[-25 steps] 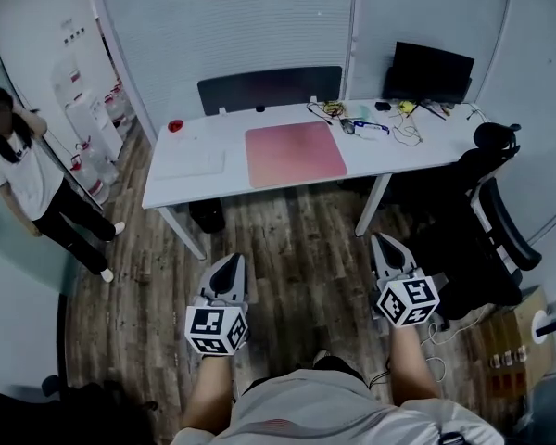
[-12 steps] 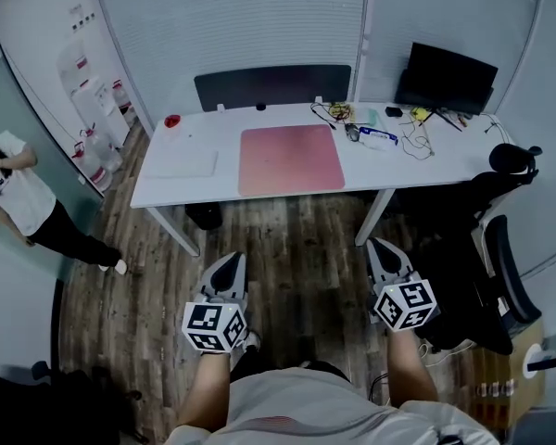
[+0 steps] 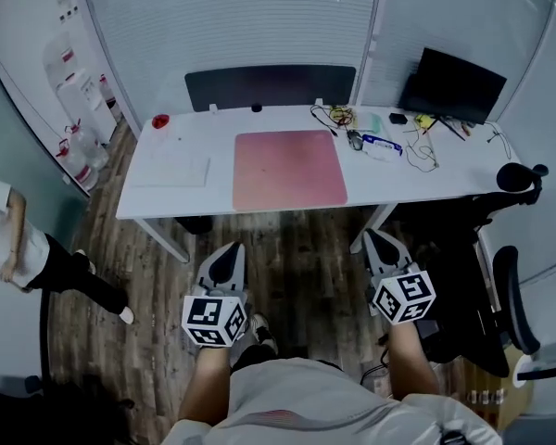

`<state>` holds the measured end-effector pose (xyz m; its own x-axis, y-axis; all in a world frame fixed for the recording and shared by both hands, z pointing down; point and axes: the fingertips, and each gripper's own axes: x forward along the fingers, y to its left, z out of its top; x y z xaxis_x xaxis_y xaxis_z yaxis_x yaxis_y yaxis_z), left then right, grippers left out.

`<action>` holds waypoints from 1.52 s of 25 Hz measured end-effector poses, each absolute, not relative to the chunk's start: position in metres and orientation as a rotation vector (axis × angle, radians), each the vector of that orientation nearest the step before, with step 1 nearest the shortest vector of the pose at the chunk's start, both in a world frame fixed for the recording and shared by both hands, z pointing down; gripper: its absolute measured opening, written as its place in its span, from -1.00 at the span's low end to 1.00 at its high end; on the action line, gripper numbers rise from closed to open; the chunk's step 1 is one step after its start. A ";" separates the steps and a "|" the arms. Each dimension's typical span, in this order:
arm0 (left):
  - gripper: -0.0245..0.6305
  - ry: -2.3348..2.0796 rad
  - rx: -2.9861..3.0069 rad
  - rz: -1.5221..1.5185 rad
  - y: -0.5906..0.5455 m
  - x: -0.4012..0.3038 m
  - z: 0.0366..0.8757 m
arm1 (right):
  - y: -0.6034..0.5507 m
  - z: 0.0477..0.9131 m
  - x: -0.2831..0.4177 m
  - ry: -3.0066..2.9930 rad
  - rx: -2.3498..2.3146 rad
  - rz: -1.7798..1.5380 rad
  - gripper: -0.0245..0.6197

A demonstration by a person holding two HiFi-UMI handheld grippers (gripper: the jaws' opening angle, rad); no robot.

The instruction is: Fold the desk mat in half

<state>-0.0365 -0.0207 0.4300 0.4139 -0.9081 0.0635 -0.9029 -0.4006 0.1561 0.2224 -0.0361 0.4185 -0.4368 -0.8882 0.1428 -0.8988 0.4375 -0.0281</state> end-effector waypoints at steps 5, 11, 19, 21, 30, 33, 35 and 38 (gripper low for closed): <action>-0.88 -1.636 2.482 -0.055 -0.085 -0.070 0.424 | -0.106 0.411 0.192 -2.558 1.581 0.135 -0.77; -0.88 -1.662 2.447 -0.035 -0.153 -0.113 0.431 | -0.178 0.412 0.152 -2.567 1.584 0.121 -0.77; -0.88 -1.678 2.424 0.005 -0.205 -0.110 0.437 | -0.240 0.426 0.149 -2.585 1.525 0.169 -0.77; -0.88 -1.714 2.399 0.003 -0.217 -0.107 0.438 | -0.258 0.429 0.153 -2.606 1.490 0.173 -0.77; -0.88 -1.882 2.266 -0.009 -0.273 -0.055 0.434 | -0.352 0.433 0.202 -2.695 1.311 0.173 -0.77; -0.88 -1.926 2.215 -0.023 -0.286 -0.047 0.436 | -0.374 0.440 0.213 -2.700 1.261 0.186 -0.77; -0.88 -1.944 2.188 -0.024 -0.291 -0.047 0.439 | -0.383 0.446 0.212 -2.699 1.223 0.195 -0.77; -0.88 -1.962 2.154 -0.012 -0.292 -0.057 0.446 | -0.389 0.454 0.196 -2.696 1.163 0.206 -0.77</action>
<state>-0.0572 -0.2923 0.4460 0.1051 -0.9837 0.1462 -0.9818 -0.0792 0.1726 0.1963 -0.3892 0.4542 -0.6710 -0.7032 0.2351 -0.7308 0.6809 -0.0490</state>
